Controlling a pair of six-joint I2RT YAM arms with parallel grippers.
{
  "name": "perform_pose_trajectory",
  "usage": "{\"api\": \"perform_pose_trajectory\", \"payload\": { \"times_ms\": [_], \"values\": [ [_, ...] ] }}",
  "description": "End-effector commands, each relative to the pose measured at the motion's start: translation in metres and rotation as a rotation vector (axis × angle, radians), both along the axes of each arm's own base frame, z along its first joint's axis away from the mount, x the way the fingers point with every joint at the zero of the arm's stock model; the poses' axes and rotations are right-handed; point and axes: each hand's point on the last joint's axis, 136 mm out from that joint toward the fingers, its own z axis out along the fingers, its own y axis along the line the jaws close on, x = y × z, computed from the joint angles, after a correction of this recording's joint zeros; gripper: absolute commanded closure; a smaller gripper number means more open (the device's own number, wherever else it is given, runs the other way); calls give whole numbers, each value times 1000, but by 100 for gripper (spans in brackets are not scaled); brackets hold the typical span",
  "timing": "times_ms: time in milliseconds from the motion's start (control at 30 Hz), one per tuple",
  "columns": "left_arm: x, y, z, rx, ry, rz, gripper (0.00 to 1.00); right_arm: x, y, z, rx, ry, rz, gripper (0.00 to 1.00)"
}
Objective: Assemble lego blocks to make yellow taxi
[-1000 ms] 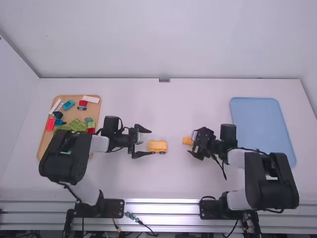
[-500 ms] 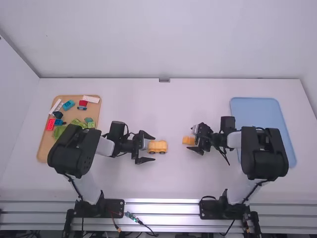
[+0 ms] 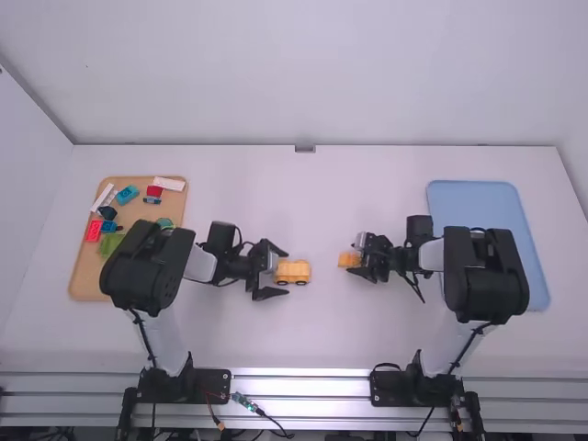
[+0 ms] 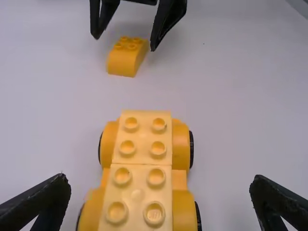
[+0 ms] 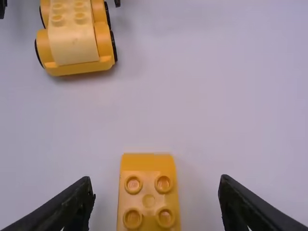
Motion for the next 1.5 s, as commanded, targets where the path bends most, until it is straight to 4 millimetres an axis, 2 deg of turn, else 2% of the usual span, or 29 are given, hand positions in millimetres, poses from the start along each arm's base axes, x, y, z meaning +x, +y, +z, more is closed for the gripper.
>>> {"api": "perform_pose_trajectory", "payload": {
  "times_ms": [0, 167, 500, 733, 1067, 1333, 1467],
  "values": [
    [-3, -4, 0, -21, 20, -20, 1, -2, 1, -1, 14, 15, 2, 33],
    [-3, -4, -1, -20, 18, -21, 1, -3, 5, -1, 13, 14, 16, 37],
    [1, -5, 2, -24, -2, -21, 1, -5, 4, -10, -37, 51, -5, 38],
    [3, -5, 3, -23, 8, -20, 1, -3, 0, -11, -25, 59, -17, 46],
    [3, -5, 3, -23, 13, -17, 1, -2, -3, -16, -2, 117, -15, 50],
    [4, -5, 2, -17, 13, -12, 1, -3, 1, -7, 28, 111, 28, 47],
    [4, -5, 2, -17, 14, -12, 1, -3, 1, -8, 27, 108, 28, 57]
  ]
}}
